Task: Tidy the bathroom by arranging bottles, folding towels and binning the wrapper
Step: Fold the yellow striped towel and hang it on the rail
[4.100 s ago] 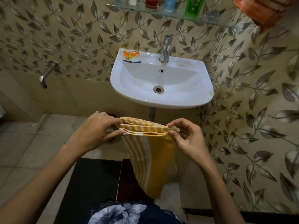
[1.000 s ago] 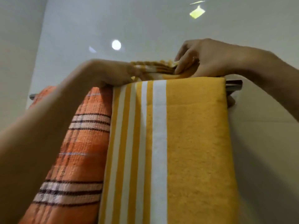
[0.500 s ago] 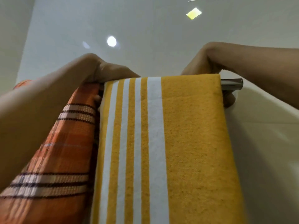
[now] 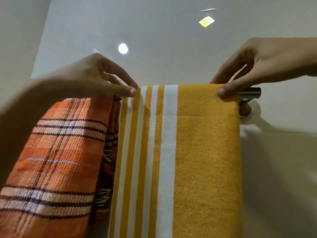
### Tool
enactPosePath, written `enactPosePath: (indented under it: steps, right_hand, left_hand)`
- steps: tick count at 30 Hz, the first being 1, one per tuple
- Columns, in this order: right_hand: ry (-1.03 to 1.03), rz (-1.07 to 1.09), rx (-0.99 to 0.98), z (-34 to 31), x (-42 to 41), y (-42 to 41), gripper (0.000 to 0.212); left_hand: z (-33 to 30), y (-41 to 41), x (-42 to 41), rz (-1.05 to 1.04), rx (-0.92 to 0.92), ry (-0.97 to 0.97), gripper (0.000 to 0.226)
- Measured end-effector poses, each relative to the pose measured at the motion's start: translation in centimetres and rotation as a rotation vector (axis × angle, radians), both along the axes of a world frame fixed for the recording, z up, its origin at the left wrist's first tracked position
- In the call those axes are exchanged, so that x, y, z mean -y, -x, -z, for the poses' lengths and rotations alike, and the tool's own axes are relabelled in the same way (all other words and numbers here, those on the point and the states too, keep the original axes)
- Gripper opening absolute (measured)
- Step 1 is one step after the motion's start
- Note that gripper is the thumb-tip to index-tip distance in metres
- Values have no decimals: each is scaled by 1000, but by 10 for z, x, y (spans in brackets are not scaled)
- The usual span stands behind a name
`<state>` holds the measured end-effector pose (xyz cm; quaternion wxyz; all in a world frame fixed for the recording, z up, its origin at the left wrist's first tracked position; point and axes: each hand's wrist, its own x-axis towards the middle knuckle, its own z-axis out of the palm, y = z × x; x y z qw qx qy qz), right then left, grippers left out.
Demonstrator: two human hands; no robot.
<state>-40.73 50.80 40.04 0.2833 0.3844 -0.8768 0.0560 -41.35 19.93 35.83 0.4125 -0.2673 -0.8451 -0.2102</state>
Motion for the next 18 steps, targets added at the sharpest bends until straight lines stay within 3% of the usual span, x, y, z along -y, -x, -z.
enactPosePath:
  steps: [3, 7, 10, 13, 16, 18]
  right_hand:
    - [102, -84, -31, 2, -2, 8, 28]
    - [122, -60, -40, -12, 3, 19, 22]
    - [39, 107, -82, -24, 12, 36, 15]
    - [-169, 299, 98, -33, 23, 39, 12]
    - [-239, 244, 320, -37, 24, 26, 21]
    - [-137, 101, 335, -37, 18, 22, 27]
  left_hand:
    - [2, 9, -3, 23, -141, -35, 7]
    - [-15, 26, -5, -64, -214, 36, 23]
    - [-32, 44, -11, -141, -148, 104, 16]
    - [-43, 55, -16, -228, -52, 206, 13]
    - [-47, 44, 1, -223, 57, 174, 15]
    - [-41, 29, 16, -139, 163, 112, 30]
